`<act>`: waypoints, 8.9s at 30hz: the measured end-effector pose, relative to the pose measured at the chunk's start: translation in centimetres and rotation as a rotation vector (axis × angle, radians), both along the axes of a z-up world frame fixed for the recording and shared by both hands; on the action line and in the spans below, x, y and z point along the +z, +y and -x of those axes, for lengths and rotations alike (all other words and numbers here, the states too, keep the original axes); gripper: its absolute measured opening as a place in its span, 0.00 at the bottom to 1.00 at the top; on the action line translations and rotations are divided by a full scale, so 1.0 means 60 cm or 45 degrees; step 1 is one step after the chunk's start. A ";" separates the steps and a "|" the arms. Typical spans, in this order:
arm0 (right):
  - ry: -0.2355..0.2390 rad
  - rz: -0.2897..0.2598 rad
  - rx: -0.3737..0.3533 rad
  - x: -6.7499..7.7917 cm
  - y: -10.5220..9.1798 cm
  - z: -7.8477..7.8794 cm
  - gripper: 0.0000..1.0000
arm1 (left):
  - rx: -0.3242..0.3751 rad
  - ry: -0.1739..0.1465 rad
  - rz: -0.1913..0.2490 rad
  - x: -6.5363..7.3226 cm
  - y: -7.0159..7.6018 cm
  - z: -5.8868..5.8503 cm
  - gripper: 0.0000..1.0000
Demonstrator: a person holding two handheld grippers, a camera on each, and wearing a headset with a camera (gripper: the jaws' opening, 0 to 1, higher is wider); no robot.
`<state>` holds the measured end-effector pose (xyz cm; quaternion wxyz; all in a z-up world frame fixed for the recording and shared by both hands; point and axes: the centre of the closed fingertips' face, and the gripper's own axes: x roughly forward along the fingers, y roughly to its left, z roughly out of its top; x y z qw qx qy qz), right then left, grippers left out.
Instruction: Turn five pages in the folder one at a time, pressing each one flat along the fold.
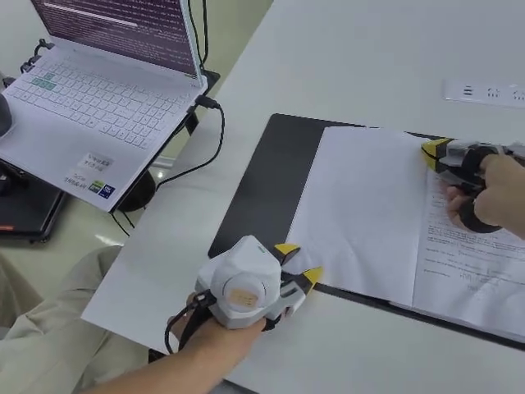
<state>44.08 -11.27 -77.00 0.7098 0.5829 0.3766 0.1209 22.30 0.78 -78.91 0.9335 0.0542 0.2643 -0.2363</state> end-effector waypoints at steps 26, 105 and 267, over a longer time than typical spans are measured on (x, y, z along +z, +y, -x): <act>0.055 -0.089 0.109 0.006 0.010 0.102 0.00 | 0.002 0.010 -0.001 0.001 0.001 0.001 0.25; 0.188 -0.160 0.403 -0.026 0.002 0.420 0.00 | 0.007 0.010 -0.019 -0.001 0.003 0.008 0.25; -0.675 1.237 0.081 0.201 -0.366 0.501 0.85 | -0.396 0.100 -0.078 0.009 -0.427 -0.041 0.56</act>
